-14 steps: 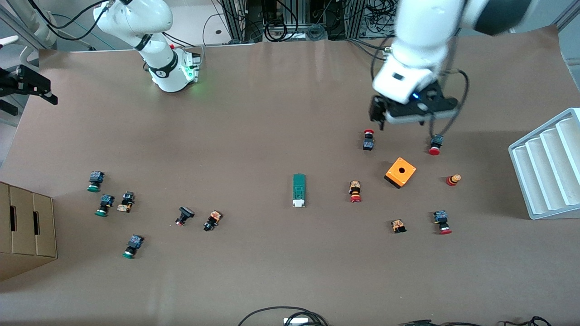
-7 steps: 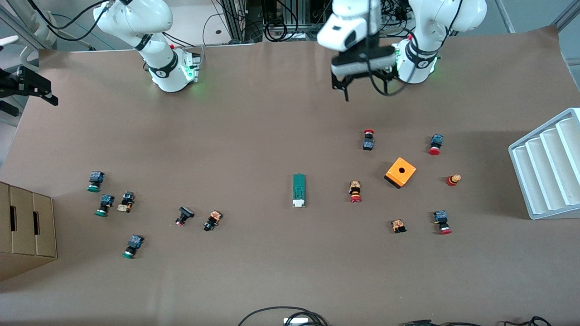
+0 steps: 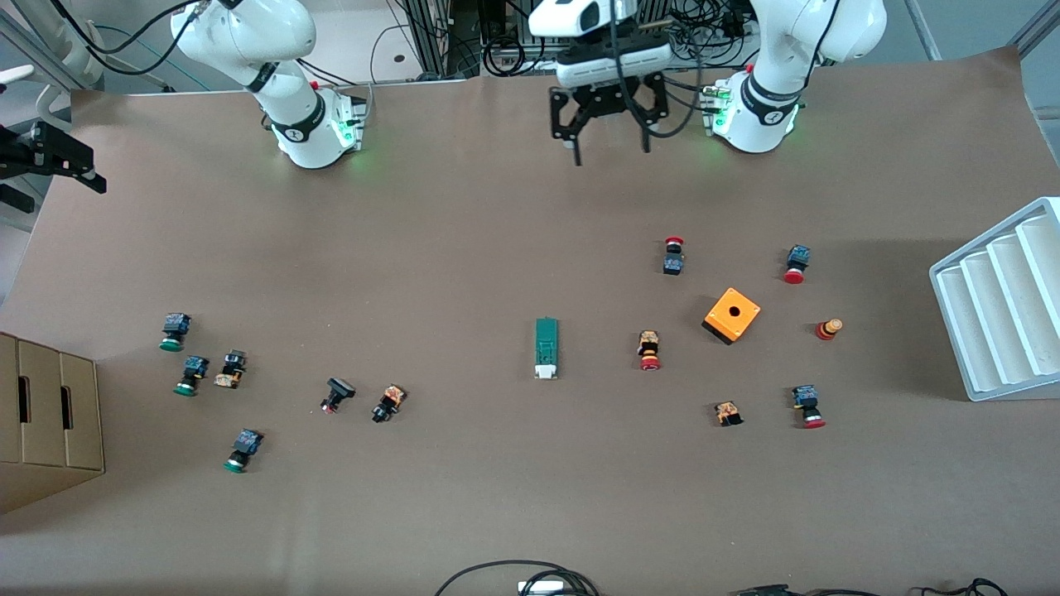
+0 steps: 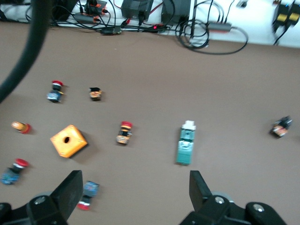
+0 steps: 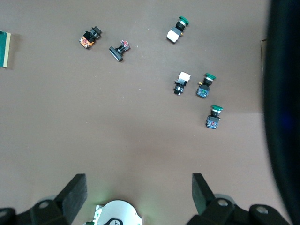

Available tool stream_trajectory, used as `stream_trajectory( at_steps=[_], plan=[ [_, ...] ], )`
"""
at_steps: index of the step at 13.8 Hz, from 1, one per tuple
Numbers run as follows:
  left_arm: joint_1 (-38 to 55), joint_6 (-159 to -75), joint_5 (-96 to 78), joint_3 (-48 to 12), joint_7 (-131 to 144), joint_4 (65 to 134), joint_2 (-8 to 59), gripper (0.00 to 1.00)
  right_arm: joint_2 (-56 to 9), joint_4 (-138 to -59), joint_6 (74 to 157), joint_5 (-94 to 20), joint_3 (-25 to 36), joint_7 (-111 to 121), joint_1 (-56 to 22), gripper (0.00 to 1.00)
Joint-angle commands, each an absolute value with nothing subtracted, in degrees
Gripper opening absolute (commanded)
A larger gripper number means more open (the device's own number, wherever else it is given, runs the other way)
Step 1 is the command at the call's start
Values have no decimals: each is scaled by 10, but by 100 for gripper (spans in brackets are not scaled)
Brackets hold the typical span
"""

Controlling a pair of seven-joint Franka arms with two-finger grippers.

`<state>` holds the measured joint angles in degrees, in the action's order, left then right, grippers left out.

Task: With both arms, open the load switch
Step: 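Swing the left gripper in toward the teal load switch, then lower the left gripper above the white lever of the teal switch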

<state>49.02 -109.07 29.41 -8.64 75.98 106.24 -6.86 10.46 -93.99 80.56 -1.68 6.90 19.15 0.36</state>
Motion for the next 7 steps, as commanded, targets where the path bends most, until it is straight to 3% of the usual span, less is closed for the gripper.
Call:
stream_trajectory(
  at_steps=[1, 4, 7],
  plan=[
    [495, -1121, 348, -109, 881, 1063, -42, 100, 100, -931, 804, -4, 70, 195, 1, 100],
    [532, -1155, 389, -113, 999, 1072, -18, 100, 100, -931, 804, -4, 70, 195, 1, 100],
    [608, -1156, 415, -75, 1075, 1096, -18, 100, 99, -931, 805, -4, 70, 195, 1, 100]
  ],
)
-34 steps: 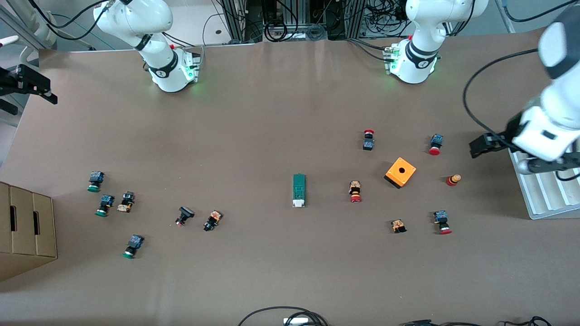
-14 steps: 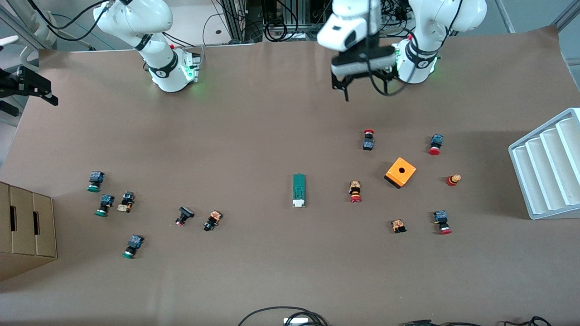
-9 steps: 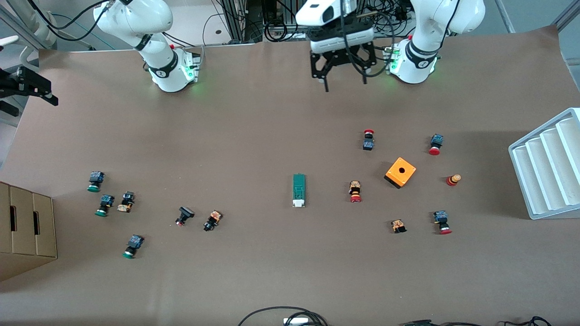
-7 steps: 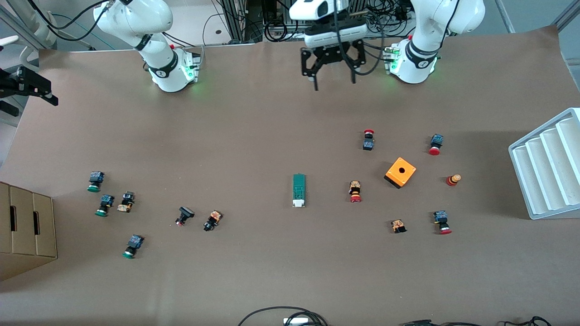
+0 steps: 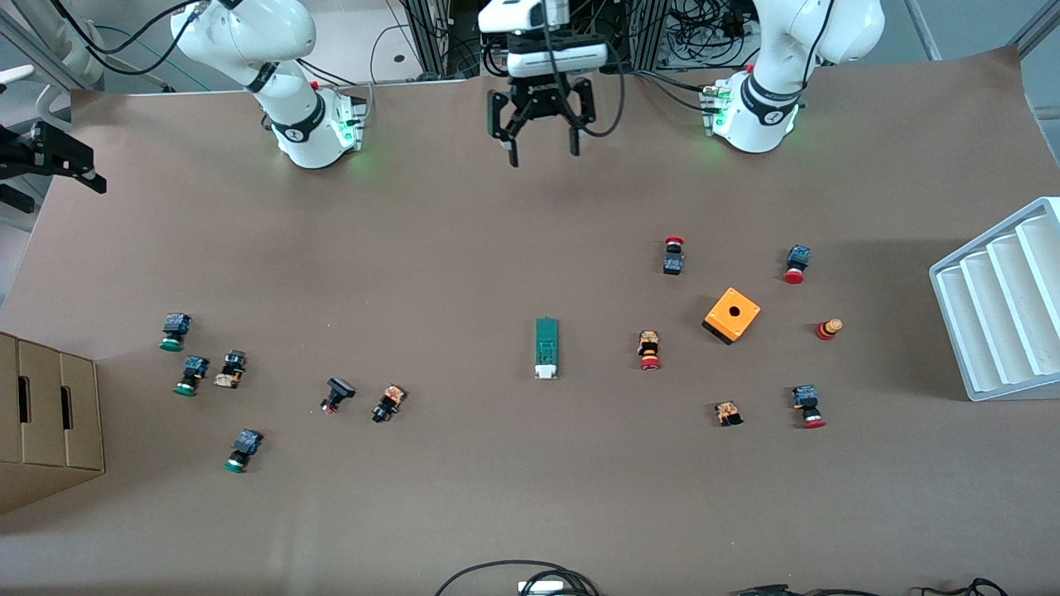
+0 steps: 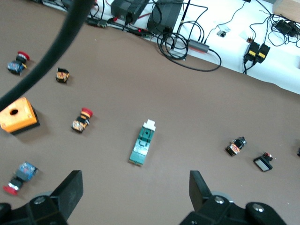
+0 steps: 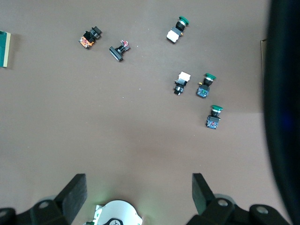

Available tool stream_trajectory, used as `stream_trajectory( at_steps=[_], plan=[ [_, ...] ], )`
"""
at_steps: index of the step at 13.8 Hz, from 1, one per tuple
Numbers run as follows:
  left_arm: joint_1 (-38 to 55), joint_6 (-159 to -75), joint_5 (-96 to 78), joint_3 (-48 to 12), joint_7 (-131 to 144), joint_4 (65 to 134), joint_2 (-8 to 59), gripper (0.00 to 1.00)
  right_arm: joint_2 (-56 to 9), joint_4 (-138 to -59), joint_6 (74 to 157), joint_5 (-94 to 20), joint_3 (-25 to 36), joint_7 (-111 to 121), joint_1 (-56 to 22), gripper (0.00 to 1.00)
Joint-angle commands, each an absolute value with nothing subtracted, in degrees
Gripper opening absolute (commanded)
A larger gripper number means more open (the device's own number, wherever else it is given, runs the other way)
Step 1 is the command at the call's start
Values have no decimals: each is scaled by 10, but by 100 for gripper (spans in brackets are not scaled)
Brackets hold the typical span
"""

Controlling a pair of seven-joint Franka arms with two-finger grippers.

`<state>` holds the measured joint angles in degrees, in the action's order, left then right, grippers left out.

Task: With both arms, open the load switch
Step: 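Lower the left gripper above the white lever of the teal switch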

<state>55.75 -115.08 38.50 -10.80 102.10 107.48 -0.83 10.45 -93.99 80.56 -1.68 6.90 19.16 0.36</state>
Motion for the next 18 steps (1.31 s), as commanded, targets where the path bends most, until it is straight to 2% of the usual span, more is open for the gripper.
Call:
stream_trajectory(
  at_steps=[1, 3, 6, 10, 18],
  plan=[
    [647, -1157, 435, -49, 1111, 1110, -20, 100, 100, -931, 804, -4, 70, 195, 1, 100],
    [711, -1162, 454, 2, 1152, 1139, -25, 100, 100, -932, 804, -4, 70, 195, 1, 100],
    [729, -1178, 490, 11, 1199, 1184, -37, 100, 99, -932, 805, -4, 70, 195, 1, 100],
    [725, -1222, 633, 12, 1344, 1261, -28, 100, 95, -933, 808, -5, 70, 193, 0, 100],
    [722, -1256, 757, 41, 1464, 1254, 61, 100, 93, -936, 815, -7, 69, 189, 1, 100]
  ],
)
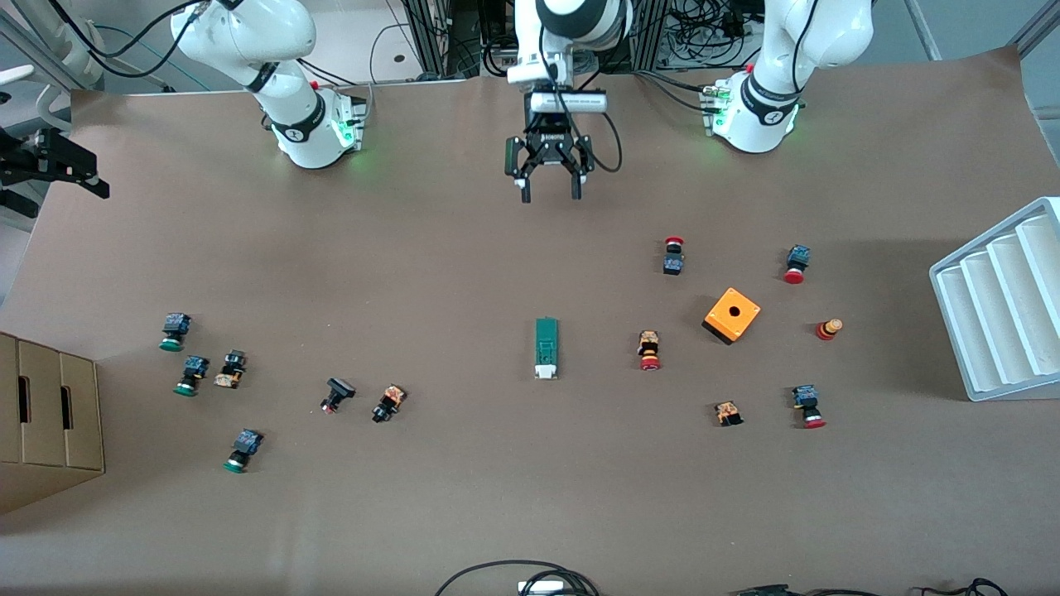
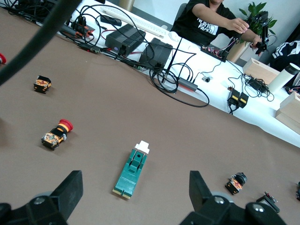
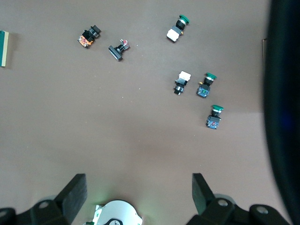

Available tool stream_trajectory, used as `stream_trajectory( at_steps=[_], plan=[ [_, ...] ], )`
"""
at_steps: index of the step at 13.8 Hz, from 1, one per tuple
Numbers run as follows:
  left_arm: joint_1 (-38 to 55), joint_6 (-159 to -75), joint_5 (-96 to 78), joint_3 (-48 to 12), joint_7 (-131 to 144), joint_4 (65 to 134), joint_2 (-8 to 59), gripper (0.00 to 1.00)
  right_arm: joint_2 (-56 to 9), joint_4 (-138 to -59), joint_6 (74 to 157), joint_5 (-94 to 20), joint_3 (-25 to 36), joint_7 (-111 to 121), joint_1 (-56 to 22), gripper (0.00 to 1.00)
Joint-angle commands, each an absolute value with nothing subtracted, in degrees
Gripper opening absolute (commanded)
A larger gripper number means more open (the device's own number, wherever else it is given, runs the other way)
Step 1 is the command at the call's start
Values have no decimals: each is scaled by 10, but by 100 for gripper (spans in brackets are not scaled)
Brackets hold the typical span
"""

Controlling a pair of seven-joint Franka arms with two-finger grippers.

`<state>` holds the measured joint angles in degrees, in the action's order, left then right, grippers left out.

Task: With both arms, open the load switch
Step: 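Lower the left gripper above the white lever of the teal switch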

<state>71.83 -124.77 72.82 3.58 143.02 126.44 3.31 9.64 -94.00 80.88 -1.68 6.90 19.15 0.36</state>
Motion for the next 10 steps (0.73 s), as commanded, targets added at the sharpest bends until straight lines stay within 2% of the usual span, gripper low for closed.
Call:
stream_trajectory(
  at_steps=[1, 7, 10],
  plan=[
    [709, -1258, 768, 40, 1480, 1245, 77, 100, 93, -936, 815, -8, 69, 189, 1, 100],
    [700, -1276, 775, 41, 1507, 1178, 176, 100, 93, -936, 822, -37, 69, 187, 0, 100],
    [672, -1276, 832, 38, 1495, 1181, 201, 100, 87, -936, 832, -37, 69, 192, -1, 100]
  ],
)
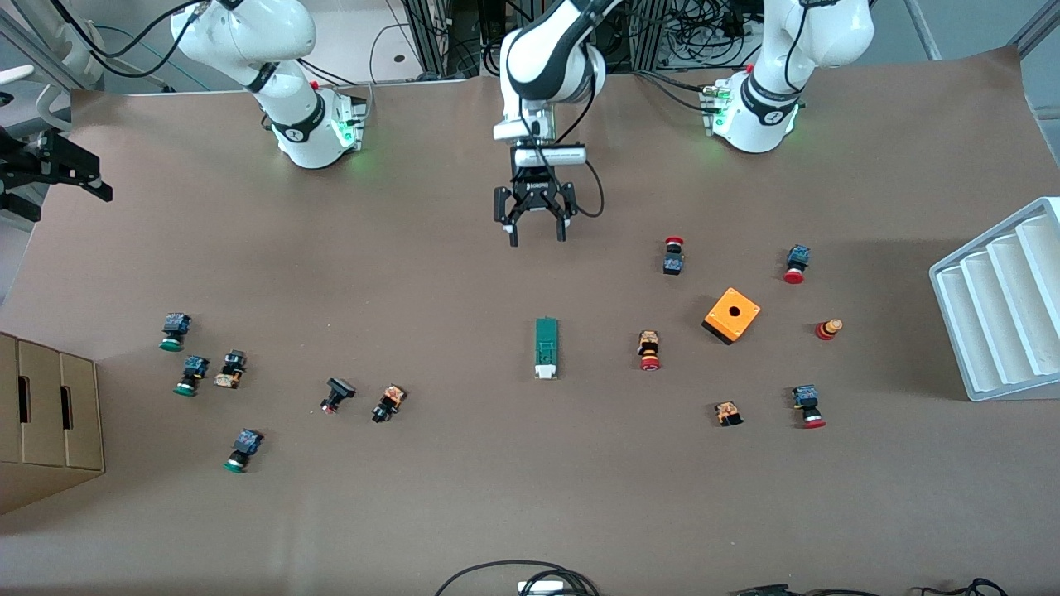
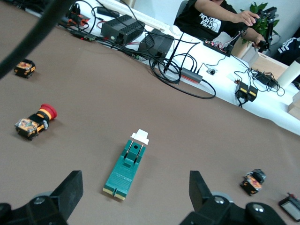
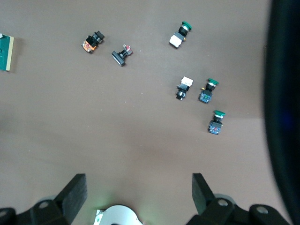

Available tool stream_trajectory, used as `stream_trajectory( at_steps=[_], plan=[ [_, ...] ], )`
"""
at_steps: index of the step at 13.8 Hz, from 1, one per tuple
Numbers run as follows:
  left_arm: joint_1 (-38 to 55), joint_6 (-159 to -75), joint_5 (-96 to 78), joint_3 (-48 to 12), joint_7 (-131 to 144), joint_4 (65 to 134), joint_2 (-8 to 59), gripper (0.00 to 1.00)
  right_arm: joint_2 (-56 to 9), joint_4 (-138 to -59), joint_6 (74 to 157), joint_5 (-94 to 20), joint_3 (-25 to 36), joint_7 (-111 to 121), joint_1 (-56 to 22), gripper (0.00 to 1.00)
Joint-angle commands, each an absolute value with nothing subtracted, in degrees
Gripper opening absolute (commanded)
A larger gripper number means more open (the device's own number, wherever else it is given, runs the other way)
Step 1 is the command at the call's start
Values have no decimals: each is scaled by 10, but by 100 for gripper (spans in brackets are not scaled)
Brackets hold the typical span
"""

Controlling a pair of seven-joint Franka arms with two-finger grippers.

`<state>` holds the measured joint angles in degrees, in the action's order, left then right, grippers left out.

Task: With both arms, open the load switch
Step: 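Lower the left gripper above the white lever of the teal switch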

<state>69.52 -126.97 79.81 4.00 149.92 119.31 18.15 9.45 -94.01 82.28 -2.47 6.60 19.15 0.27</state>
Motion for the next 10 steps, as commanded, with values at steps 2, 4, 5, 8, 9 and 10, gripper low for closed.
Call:
stream_trajectory(
  at_steps=[2, 4, 5, 8, 9, 10],
  plan=[
    [670, -1274, 837, 38, 1450, 1181, 217, 100, 84, -936, 838, -39, 68, 192, -7, 100],
    [668, -1274, 838, 38, 1422, 1180, 228, 100, 77, -936, 840, -44, 69, 195, -8, 100],
    [668, -1274, 839, 38, 1407, 1180, 235, 100, 74, -935, 841, -45, 69, 195, -7, 100],
    [661, -1271, 840, 38, 1355, 1178, 250, 100, 57, -935, 859, -45, 68, 195, -11, 100],
    [661, -1269, 841, 38, 1355, 1175, 257, 100, 51, -934, 870, -44, 68, 195, -18, 100],
    [661, -1268, 841, 37, 1354, 1170, 266, 100, 47, -933, 879, -44, 69, 195, -22, 100]
  ],
)
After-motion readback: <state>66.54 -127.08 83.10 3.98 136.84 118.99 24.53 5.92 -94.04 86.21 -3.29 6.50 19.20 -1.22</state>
